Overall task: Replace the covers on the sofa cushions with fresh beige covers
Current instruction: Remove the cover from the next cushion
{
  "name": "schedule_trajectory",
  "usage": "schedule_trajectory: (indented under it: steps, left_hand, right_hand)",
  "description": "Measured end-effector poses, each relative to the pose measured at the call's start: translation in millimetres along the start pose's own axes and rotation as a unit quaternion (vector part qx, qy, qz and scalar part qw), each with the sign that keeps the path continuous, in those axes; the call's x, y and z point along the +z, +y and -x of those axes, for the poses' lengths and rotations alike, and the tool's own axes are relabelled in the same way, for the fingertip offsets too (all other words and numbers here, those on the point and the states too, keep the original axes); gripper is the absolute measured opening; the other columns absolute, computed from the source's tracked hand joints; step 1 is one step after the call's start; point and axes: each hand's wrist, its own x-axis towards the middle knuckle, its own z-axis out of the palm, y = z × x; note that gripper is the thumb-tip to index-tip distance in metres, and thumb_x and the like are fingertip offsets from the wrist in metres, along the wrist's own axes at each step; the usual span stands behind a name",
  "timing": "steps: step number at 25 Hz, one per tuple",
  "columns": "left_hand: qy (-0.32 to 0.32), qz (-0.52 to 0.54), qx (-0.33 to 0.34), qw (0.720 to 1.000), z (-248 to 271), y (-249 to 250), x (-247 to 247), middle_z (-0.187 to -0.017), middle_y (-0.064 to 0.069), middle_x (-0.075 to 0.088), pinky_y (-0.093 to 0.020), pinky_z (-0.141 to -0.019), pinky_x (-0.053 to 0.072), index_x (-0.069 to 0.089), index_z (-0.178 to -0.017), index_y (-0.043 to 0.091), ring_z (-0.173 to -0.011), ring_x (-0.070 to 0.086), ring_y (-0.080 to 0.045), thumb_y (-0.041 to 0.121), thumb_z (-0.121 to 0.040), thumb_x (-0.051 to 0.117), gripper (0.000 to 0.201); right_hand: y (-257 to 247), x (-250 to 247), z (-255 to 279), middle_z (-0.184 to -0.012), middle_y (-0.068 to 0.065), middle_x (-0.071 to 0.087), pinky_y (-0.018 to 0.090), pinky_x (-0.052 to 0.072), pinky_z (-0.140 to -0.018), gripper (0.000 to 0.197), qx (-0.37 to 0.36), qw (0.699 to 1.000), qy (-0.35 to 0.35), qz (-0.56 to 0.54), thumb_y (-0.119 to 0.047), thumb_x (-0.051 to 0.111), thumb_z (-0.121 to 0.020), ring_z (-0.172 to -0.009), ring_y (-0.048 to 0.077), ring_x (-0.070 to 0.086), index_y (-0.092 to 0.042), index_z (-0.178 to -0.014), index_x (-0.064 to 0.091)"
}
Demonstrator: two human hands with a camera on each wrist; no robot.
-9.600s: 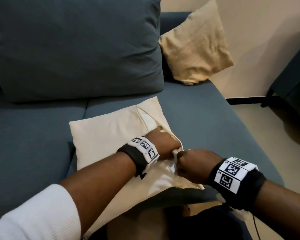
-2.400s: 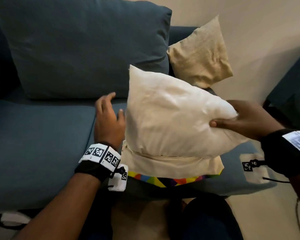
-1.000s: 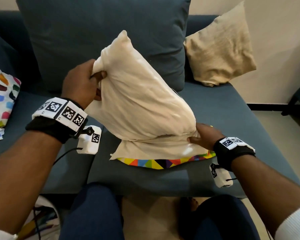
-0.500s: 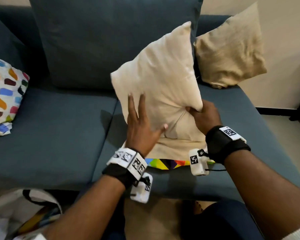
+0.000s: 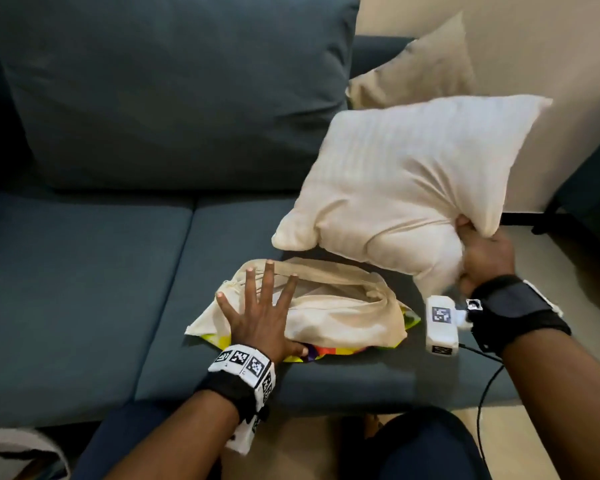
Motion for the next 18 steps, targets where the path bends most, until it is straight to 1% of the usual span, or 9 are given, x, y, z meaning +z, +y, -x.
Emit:
schedule_trajectory:
  steps: [2,4,6,7,9,12,15,16,18]
  left_hand:
    - [-0.065,0.021,0.001,0.998,-10.4,-2.3,-1.2,-0.162,0.005,-0.025,-0.080,-0.104,-0.001,-0.017,-0.146,0.055,-0.152,-0.013,-0.027,0.088,-0.044,0.069,0.137]
    - [-0.120,0.025,0.000,0.992,-19.1,-8.5,-1.3,-0.163,0.006,-0.004,-0.079,-0.104,0.012,-0.012,-0.144,0.058,-0.150,0.005,-0.027,0.088,-0.042,0.069,0.134]
    - [-0.120,-0.002,0.010,0.993,-25.2,-8.9,-1.8,-0.155,0.002,0.015,-0.076,-0.101,0.023,-0.006,-0.144,0.058,-0.143,0.018,-0.031,0.084,-0.051,0.070,0.123]
    - [-0.109,-0.016,0.017,0.994,-26.0,-6.4,-0.6,-0.150,0.000,0.023,-0.075,-0.100,0.026,0.000,-0.145,0.057,-0.139,0.024,-0.032,0.078,-0.062,0.069,0.110]
    - [-0.068,-0.039,0.026,0.997,-22.4,-0.9,2.3,-0.138,-0.003,0.040,-0.071,-0.100,0.030,0.019,-0.142,0.048,-0.132,0.036,-0.032,0.054,-0.086,0.061,0.070]
    - [-0.012,0.005,0.039,0.999,-16.4,-8.8,-0.9,-0.122,-0.006,0.055,-0.055,-0.099,0.041,0.042,-0.130,0.031,-0.122,0.051,-0.032,0.023,-0.093,0.051,0.038]
    - [0.062,0.217,0.023,0.974,-11.4,-33.0,-32.1,-0.119,-0.015,0.062,-0.041,-0.089,0.047,0.057,-0.121,0.016,-0.113,0.058,-0.035,0.007,-0.084,0.054,0.039]
    - [0.089,0.263,0.011,0.961,-6.3,-42.2,-48.0,-0.116,-0.016,0.063,-0.038,-0.085,0.047,0.059,-0.116,0.013,-0.108,0.059,-0.036,0.002,-0.082,0.054,0.035]
    - [0.128,0.340,0.002,0.931,12.6,-57.4,-79.1,-0.109,-0.012,0.066,-0.035,-0.079,0.046,0.060,-0.107,0.015,-0.101,0.061,-0.032,0.004,-0.084,0.055,0.025]
  right_hand:
    - [17.9,-24.9,-15.6,-0.114,0.006,0.069,0.027,0.053,-0.077,0.021,0.036,0.994,0.028,0.099,-0.018,0.067,-0.093,-0.087,0.013,0.066,-0.007,-0.110,0.068]
    - [39.7,-49.4,-28.9,-0.114,0.012,0.064,0.022,0.050,-0.065,0.032,0.120,0.958,0.002,0.259,-0.024,0.065,-0.095,-0.076,0.009,0.063,-0.003,-0.119,0.061]
    - [58.9,-69.4,-38.8,-0.119,0.018,0.064,0.030,0.053,-0.076,0.052,0.196,0.908,-0.028,0.369,-0.037,0.072,-0.085,-0.087,0.019,0.060,-0.001,-0.120,0.060]
    - [66.0,-75.8,-40.9,-0.119,0.018,0.065,0.039,0.054,-0.086,0.069,0.204,0.902,-0.026,0.378,-0.043,0.078,-0.073,-0.094,0.025,0.061,0.000,-0.123,0.058]
    - [61.9,-75.1,-36.1,-0.127,0.020,0.061,0.052,0.051,-0.096,0.081,0.150,0.888,0.015,0.435,-0.043,0.080,-0.062,-0.111,0.039,0.060,-0.004,-0.127,0.052]
    - [23.4,-50.8,1.7,-0.146,0.011,0.046,0.050,0.036,-0.109,0.072,-0.035,0.857,0.006,0.514,-0.039,0.076,-0.077,-0.133,0.038,0.043,-0.015,-0.139,0.047]
    - [-4.7,-12.7,59.8,-0.138,0.004,0.052,0.044,0.040,-0.108,0.066,-0.160,0.882,-0.162,0.413,-0.046,0.079,-0.077,-0.126,0.027,0.050,-0.020,-0.133,0.056]
    - [-8.2,3.5,80.6,-0.139,0.003,0.051,0.043,0.042,-0.107,0.074,-0.154,0.872,-0.228,0.405,-0.049,0.081,-0.074,-0.125,0.025,0.051,-0.023,-0.137,0.053]
    - [-6.4,36.5,120.1,-0.149,0.004,0.041,0.041,0.039,-0.111,0.108,-0.130,0.818,-0.354,0.434,-0.065,0.080,-0.064,-0.134,0.022,0.044,-0.029,-0.152,0.030]
